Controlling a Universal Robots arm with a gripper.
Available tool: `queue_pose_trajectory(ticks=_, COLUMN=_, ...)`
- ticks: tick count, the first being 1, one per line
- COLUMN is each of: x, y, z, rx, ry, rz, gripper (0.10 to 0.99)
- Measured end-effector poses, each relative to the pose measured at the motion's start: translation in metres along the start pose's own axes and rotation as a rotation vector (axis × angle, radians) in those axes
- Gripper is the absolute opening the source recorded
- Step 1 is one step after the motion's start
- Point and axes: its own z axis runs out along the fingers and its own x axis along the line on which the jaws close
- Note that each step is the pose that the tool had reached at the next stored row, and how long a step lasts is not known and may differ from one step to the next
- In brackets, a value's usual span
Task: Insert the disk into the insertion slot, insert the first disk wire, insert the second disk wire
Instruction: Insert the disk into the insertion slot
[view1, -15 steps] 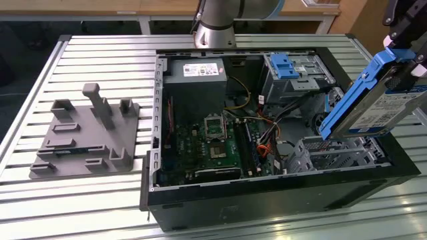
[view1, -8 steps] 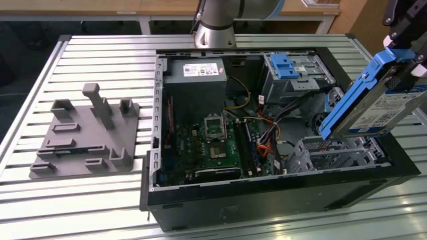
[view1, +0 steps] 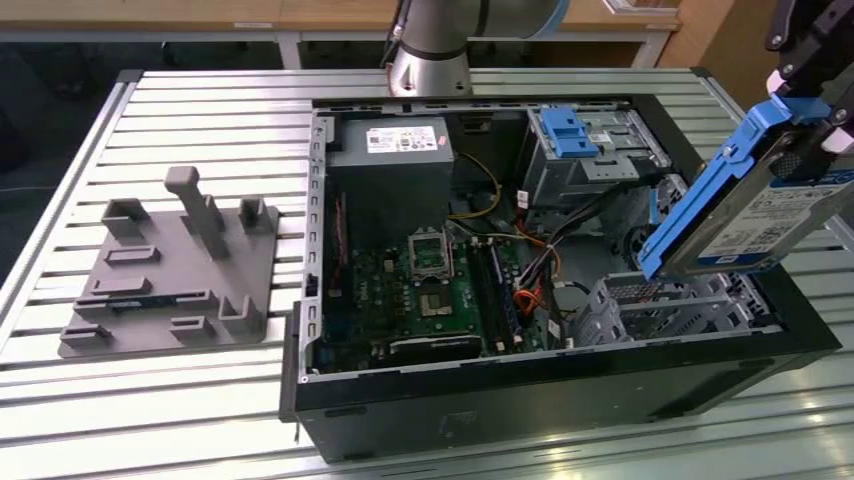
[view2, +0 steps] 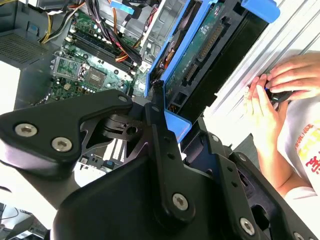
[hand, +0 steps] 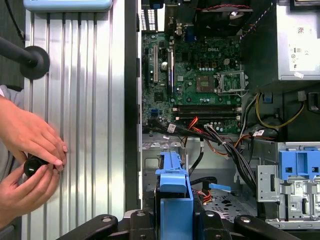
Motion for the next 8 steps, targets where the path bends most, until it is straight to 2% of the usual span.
queue_pose_trajectory(ticks=3, x=0.0002, y=0.0000, z=0.0000, rx=0.000, ry=-0.0103, rz=0.000, gripper=0.365)
queue_pose_trajectory(ticks=8, x=0.0013, y=0.0000, z=0.0001, rx=-0.001, ry=-0.0404, rz=-0.002, gripper=0.365)
